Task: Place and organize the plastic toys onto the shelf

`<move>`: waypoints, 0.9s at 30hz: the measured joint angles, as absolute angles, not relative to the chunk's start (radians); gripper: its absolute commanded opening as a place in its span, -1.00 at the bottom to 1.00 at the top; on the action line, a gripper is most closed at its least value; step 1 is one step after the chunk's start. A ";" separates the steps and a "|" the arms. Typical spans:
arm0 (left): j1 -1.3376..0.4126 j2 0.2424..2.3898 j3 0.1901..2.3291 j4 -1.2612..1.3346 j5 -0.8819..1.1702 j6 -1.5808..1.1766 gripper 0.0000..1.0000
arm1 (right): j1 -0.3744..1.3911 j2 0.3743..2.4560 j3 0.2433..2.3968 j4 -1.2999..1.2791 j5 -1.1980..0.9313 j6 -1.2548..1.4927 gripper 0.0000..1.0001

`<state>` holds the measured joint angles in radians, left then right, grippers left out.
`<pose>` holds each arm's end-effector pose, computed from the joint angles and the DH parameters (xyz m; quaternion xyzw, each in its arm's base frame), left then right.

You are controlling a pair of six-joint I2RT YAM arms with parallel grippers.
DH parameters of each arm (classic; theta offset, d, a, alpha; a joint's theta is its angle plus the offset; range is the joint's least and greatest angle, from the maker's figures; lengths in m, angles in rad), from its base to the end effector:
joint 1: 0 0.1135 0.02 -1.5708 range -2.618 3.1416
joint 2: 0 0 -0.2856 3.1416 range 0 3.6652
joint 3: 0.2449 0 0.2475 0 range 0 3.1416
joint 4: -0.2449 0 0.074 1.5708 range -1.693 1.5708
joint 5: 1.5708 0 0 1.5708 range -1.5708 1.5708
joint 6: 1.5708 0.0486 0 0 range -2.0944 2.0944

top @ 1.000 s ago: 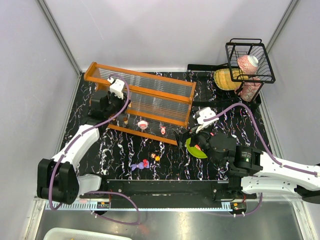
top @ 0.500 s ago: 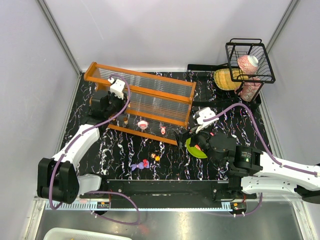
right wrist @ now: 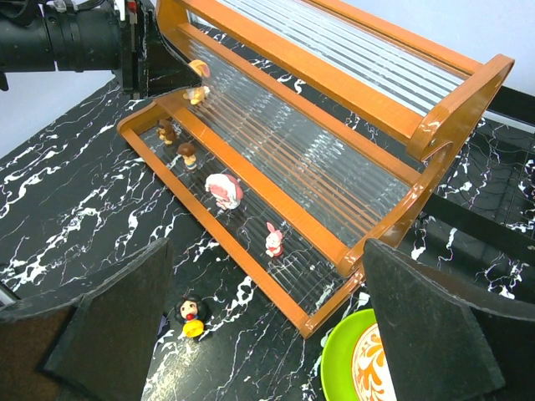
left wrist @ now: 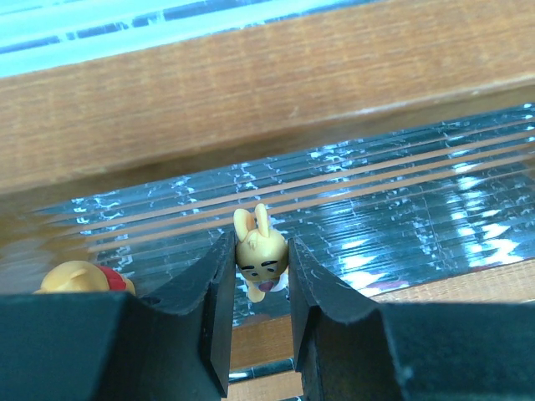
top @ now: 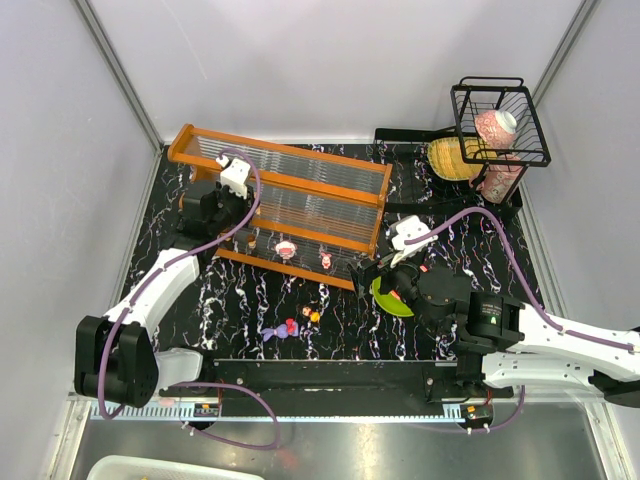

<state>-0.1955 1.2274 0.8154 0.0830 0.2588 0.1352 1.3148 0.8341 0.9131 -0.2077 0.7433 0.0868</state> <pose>0.2746 -0.0671 0.3022 0.2068 0.7832 -0.1223 0.5735 0.0753 0.1577 0.3897 -0.2072 0.7101 0.1882 0.6460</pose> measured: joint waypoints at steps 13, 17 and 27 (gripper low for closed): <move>-0.196 1.227 0.807 0.099 0.266 0.136 -0.23 | 1.315 0.832 0.904 -0.208 0.743 0.087 1.00; -0.196 1.227 0.807 0.099 0.268 0.136 -0.18 | 1.315 0.831 0.903 -0.208 0.743 0.087 1.00; -0.196 1.225 0.807 0.100 0.267 0.136 -0.09 | 1.315 0.831 0.903 -0.208 0.743 0.088 0.99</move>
